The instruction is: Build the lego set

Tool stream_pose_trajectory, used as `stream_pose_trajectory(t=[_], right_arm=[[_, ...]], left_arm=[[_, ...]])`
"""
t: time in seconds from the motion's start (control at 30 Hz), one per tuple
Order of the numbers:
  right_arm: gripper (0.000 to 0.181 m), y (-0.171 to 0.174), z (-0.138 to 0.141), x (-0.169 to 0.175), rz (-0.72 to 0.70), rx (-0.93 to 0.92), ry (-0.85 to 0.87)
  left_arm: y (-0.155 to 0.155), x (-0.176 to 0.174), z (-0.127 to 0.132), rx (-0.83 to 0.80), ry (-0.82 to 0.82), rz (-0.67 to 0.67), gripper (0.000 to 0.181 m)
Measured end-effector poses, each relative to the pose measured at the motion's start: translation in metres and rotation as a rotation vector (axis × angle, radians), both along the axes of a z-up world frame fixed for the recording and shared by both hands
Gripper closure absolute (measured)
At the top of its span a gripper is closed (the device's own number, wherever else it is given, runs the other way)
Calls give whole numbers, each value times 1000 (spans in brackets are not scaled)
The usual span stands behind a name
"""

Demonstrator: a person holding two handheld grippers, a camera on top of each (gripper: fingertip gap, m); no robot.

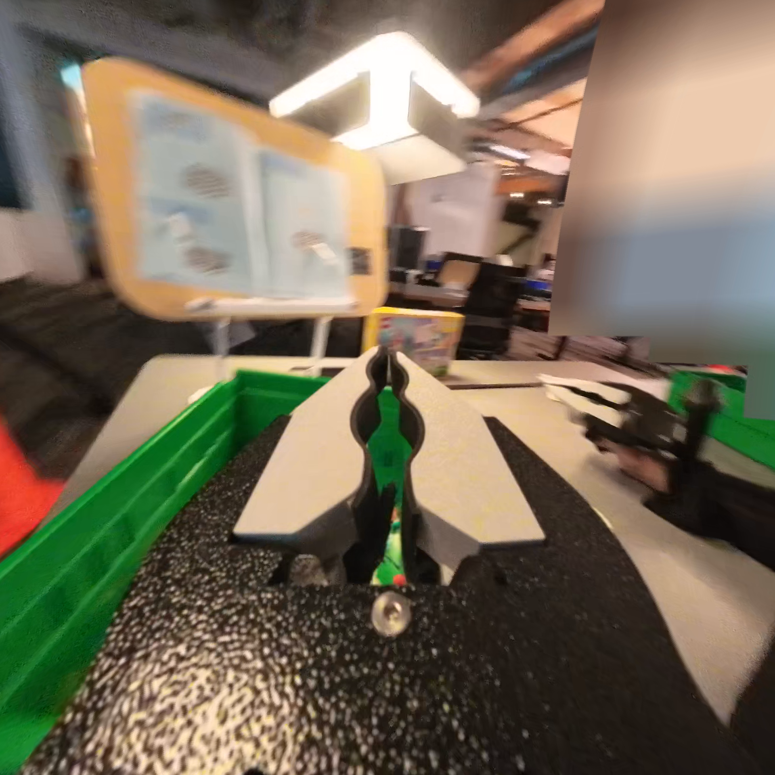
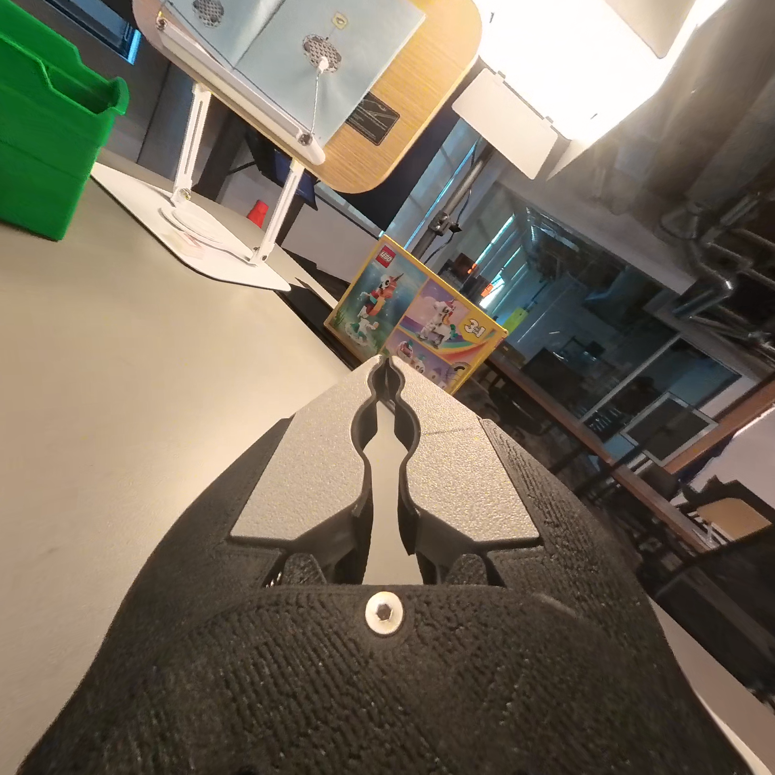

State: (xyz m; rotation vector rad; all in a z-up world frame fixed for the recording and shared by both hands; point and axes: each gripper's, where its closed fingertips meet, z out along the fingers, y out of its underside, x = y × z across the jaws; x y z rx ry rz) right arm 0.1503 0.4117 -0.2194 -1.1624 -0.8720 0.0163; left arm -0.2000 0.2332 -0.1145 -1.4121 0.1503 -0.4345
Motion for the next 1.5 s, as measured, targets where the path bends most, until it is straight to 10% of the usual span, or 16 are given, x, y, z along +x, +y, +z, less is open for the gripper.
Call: stream_pose_trajectory(t=[0.2,0.67,1.5], right_arm=[[181,3,-2,2,-28,-2,-13],[181,11,-4,8,-77,-15,-20],[181,9,-1,7,-60,-1,-2]], left_arm=[[26,-69,-43,-195,-67,144,181],[56,-61,-72,-205,185,168,181],[50,-60,-79,-168,165,151,181]])
